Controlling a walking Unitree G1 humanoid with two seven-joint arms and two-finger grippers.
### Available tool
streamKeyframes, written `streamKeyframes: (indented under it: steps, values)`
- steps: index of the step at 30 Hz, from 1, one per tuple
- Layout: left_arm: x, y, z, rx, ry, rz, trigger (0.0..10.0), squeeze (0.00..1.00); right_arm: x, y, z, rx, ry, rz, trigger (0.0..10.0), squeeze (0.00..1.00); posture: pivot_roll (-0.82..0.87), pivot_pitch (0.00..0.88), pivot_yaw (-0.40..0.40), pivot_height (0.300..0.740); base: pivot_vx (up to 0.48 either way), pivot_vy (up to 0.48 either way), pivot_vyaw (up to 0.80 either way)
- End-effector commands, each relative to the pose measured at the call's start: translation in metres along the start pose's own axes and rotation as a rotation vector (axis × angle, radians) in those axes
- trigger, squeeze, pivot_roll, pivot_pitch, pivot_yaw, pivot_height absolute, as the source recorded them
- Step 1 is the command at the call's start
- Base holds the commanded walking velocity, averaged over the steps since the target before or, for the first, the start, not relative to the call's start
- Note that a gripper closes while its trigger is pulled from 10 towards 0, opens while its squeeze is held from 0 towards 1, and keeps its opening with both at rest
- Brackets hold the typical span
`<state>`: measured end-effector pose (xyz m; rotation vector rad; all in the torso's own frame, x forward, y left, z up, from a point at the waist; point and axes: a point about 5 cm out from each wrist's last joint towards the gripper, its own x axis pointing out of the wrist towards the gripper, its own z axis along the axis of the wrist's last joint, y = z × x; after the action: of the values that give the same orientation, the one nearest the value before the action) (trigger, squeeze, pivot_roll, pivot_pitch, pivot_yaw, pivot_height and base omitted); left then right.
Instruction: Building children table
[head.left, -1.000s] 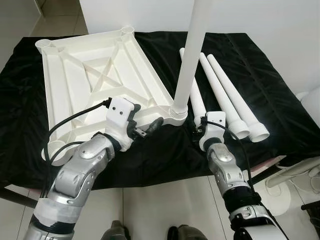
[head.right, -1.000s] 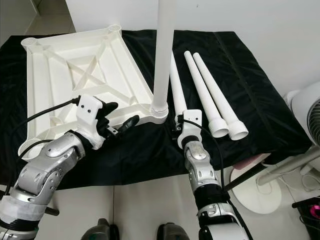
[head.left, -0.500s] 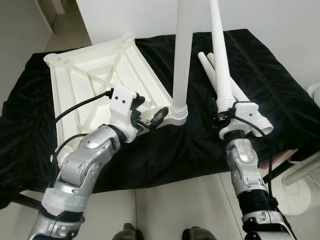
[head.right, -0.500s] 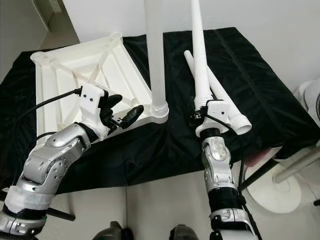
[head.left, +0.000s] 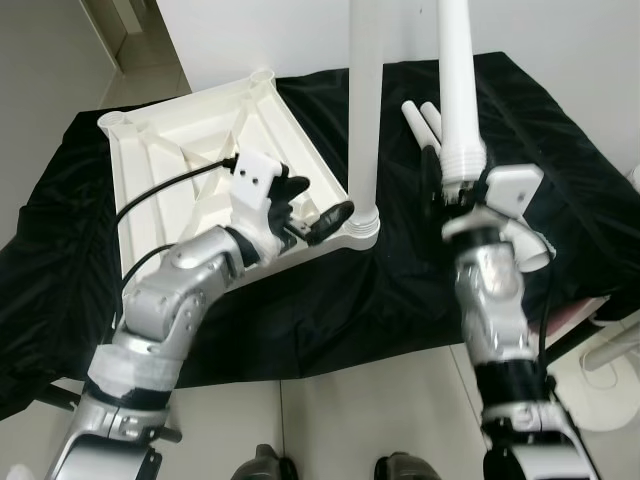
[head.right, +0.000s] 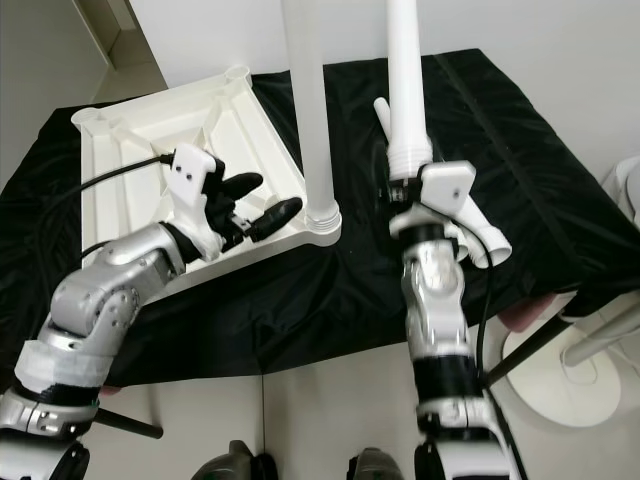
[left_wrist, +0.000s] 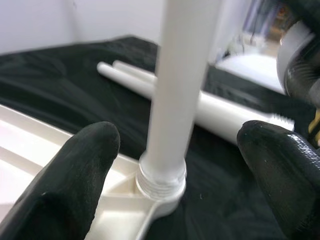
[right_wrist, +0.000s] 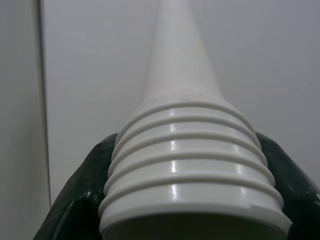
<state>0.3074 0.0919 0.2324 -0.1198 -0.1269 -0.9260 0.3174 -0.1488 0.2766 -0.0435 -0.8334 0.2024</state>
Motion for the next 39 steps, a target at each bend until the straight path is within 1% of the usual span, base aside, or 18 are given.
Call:
streamKeyframes:
  steps: [1,3,7,9,13,15,19,21,27,28,29,30,32,33,34,35,36,39]
  values:
    - [-0.006,0.005,0.004,-0.035,-0.008,-0.032,10.0,0.0,0.009,0.01,0.019,-0.002,-0.101,0.062,10.0,0.0,-0.13,0.036,0.141,0.74,0.0,0.0,0.0]
    - [-0.009,0.011,0.01,-0.049,-0.02,-0.039,10.0,0.0,0.02,0.016,0.04,0.001,-0.19,0.118,10.0,0.0,-0.12,0.034,0.137,0.74,0.0,0.0,0.0]
    - [-0.011,0.017,0.014,-0.041,-0.022,-0.029,10.0,0.0,0.027,0.018,0.057,0.005,-0.254,0.133,10.0,0.0,-0.11,0.033,0.134,0.74,0.0,0.0,0.0]
    - [-0.011,0.017,0.014,-0.041,-0.022,-0.029,10.0,0.0,0.027,0.018,0.057,0.005,-0.254,0.133,10.0,0.0,-0.11,0.033,0.134,0.74,0.0,0.0,0.0]
    - [-0.012,0.022,0.017,-0.041,-0.027,-0.028,10.0,0.0,0.032,0.024,0.069,0.005,-0.304,0.185,10.0,0.0,-0.11,0.032,0.138,0.74,0.0,0.0,0.0]
    - [-0.013,0.025,0.02,-0.049,-0.036,-0.027,10.0,0.0,0.032,0.036,0.074,-0.009,-0.314,0.281,10.0,0.0,-0.11,0.032,0.14,0.74,0.0,0.0,0.0]
    - [-0.013,0.027,0.023,-0.054,-0.047,-0.022,10.0,0.0,0.029,0.044,0.071,-0.024,-0.294,0.353,10.0,0.0,-0.11,0.032,0.139,0.74,0.0,0.0,0.0]
    - [-0.014,0.03,0.027,-0.06,-0.057,-0.015,10.0,0.0,0.023,0.053,0.063,-0.026,-0.248,0.435,10.0,0.0,-0.11,0.034,0.138,0.74,0.0,0.0,0.0]
    - [-0.014,0.032,0.029,-0.058,-0.06,-0.006,10.0,0.0,0.014,0.062,0.052,-0.03,-0.179,0.523,10.0,0.0,-0.11,0.037,0.135,0.74,0.0,0.0,0.0]
    - [-0.014,0.033,0.029,-0.054,-0.061,-0.002,10.0,0.0,0.01,0.064,0.044,-0.009,-0.131,0.551,10.0,0.0,-0.11,0.04,0.129,0.74,0.0,0.0,0.0]
    - [-0.014,0.033,0.029,-0.054,-0.061,-0.002,10.0,0.0,0.01,0.064,0.044,-0.009,-0.131,0.551,10.0,0.0,-0.11,0.04,0.129,0.74,0.0,0.0,0.0]
    - [-0.014,0.034,0.03,-0.046,-0.063,0.004,10.0,0.0,-0.004,0.063,0.026,0.02,-0.03,0.576,10.0,0.0,-0.11,0.044,0.116,0.74,0.0,0.0,0.0]
    - [-0.014,0.034,0.03,-0.046,-0.063,0.004,10.0,0.0,-0.004,0.063,0.026,0.02,-0.03,0.576,10.0,0.0,-0.11,0.044,0.116,0.74,0.0,0.0,0.0]
    - [-0.014,0.035,0.031,-0.044,-0.065,0.007,10.0,0.0,-0.01,0.062,0.018,0.042,0.017,0.571,10.0,0.0,-0.11,0.048,0.106,0.74,0.0,0.0,0.0]
    - [-0.014,0.035,0.031,-0.044,-0.065,0.007,10.0,0.0,-0.01,0.062,0.018,0.042,0.017,0.571,10.0,0.0,-0.11,0.048,0.106,0.74,0.0,0.0,0.0]
    - [-0.015,0.035,0.031,-0.023,-0.057,0.001,10.0,0.0,-0.024,0.055,0.003,0.088,0.105,0.537,10.0,0.0,-0.11,0.055,0.072,0.74,0.0,0.0,0.0]
    - [-0.015,0.035,0.031,-0.023,-0.057,0.001,10.0,0.0,-0.024,0.055,0.003,0.088,0.105,0.537,10.0,0.0,-0.11,0.055,0.072,0.74,0.0,0.0,0.0]
    - [-0.021,0.043,0.034,0.058,-0.015,-0.013,10.0,0.0,-0.043,0.046,-0.015,0.134,0.214,0.5,10.0,0.0,-0.1,0.061,0.053,0.74,0.0,0.0,0.0]
